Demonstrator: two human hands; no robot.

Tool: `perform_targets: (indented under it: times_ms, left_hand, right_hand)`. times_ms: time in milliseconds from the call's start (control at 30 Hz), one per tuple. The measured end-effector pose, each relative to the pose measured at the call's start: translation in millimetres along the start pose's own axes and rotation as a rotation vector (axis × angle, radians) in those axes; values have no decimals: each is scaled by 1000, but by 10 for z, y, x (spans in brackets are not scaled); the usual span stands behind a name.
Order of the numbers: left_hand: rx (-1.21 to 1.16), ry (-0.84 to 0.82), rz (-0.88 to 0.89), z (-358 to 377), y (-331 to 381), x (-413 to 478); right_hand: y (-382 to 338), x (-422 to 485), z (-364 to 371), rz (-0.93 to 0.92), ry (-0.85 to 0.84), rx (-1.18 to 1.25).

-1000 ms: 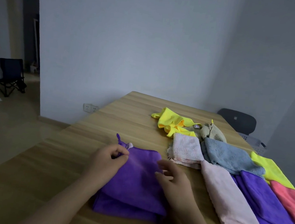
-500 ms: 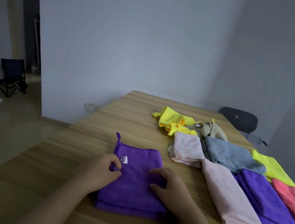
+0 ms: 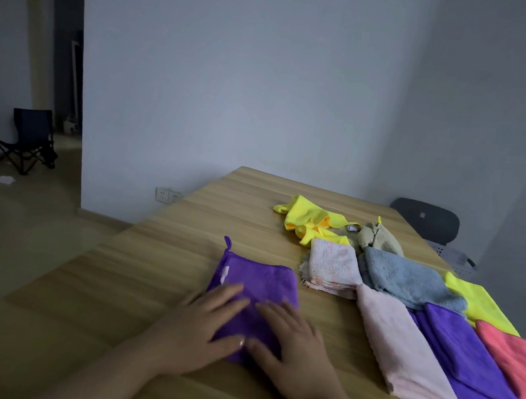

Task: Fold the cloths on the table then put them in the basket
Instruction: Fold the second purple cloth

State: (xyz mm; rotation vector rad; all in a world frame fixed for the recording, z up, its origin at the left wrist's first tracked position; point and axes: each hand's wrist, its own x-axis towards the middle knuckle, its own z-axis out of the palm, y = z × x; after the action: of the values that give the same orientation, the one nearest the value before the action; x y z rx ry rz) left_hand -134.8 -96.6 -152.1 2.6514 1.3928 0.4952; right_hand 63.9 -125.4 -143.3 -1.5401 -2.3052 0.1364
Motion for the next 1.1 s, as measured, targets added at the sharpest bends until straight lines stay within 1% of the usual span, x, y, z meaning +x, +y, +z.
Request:
perform_targets:
  times_ms: [33,67,133,167,233,300,367,467,600,733,800,833,867,933,1000,1033,1100]
  left_hand:
    - [105,-113,-11,26,-14,-25]
    - [150,-171,-31,29,-6,-26]
    - [147,-210,-55,-8,26,-57]
    - [138,-214,-58,-30,26,-85]
    - [98,-213,-71,-60,13,-132]
    - [31,-173,-71,-90,30,-186]
    - [-54,-88,-63,-116,75,-240]
    - [-154,40,-63,-119,120,-326]
    - [-211,57,-109,-151,145,-375]
    - [-256,171,-92,-122,149,-305]
    - [-323,185,-132,-115,151,-245]
    - [-419,200,-158,-121,153,-207]
    - [-512,225,-201,-124,153,-161]
    - [-666,289,-350,-130,155,-61]
    - [-686,330,-459,-95,118,76]
    - [-667,340,-502,-71,104,136]
    - [-635,372,-562,-21,94,266]
  right_hand:
    - [23,-28,20,13,-90,-35]
    - [51,-52,-2,25,-149,-55]
    - [82,-103,-60,45,-215,-71]
    - [99,-132,-83,55,-221,-79]
    - [121,-190,-110,61,-171,-86]
    - [119,-254,-151,59,-92,-78]
    - [138,-305,-178,48,-24,-81]
    - [126,-345,-213,100,87,-23]
    - [89,-387,-243,167,224,267]
    - [80,-416,-277,200,297,561]
    - [72,-410,-300,173,300,658]
    - [84,-405,-306,159,285,699]
    - [96,-402,-305,150,241,725]
    - [133,-405,-284,140,104,726]
    - [125,-374,-260,164,-2,654]
    - [118,-353,-235,166,-18,578]
    - [124,-285,-181,178,7,390]
